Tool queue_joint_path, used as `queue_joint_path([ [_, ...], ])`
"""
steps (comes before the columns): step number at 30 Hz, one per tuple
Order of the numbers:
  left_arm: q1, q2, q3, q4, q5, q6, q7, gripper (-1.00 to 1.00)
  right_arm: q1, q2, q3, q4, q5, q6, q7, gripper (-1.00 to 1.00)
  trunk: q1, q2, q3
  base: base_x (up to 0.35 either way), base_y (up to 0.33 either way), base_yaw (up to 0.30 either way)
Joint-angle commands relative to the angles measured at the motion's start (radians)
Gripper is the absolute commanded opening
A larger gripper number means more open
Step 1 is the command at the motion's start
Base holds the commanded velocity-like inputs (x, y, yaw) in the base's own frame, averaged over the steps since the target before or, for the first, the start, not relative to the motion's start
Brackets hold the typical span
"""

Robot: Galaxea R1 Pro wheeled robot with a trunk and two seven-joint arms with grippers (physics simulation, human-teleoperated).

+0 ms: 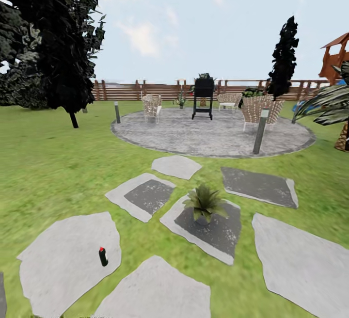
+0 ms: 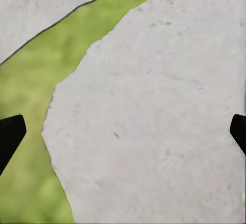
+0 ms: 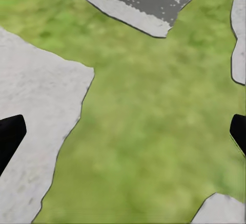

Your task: Pick up the pesticide atomizer in the garden and spray insectifuge to fully cover both potted plants in the garden.

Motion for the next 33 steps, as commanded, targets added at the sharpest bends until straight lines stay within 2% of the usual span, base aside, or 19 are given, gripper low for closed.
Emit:
queue_joint_path([
  [1, -0.001, 0.000, 0.000, 0.001, 0.006, -0.003, 0.000, 1.00, 0.000, 0.000, -0.003, 0.001, 0.005, -0.003, 0.000, 1.00, 0.000, 0.000, -0.001, 0.092, -0.277, 0.278],
  [17, 0.001, 0.000, 0.000, 0.001, 0.006, -0.003, 0.000, 1.00, 0.000, 0.000, -0.003, 0.000, 0.006, -0.003, 0.000, 1.00, 0.000, 0.000, -0.001, 0.093, -0.277, 0.278],
  [25, 0.001, 0.000, 0.000, 0.001, 0.006, -0.003, 0.000, 1.00, 0.000, 0.000, -0.003, 0.001, 0.006, -0.003, 0.001, 1.00, 0.000, 0.000, -0.001, 0.203, -0.247, 0.278],
  [33, 0.001, 0.000, 0.000, 0.001, 0.006, -0.003, 0.000, 1.00, 0.000, 0.000, -0.003, 0.001, 0.006, -0.003, 0.001, 1.00, 0.000, 0.000, -0.001, 0.061, -0.055, 0.278],
])
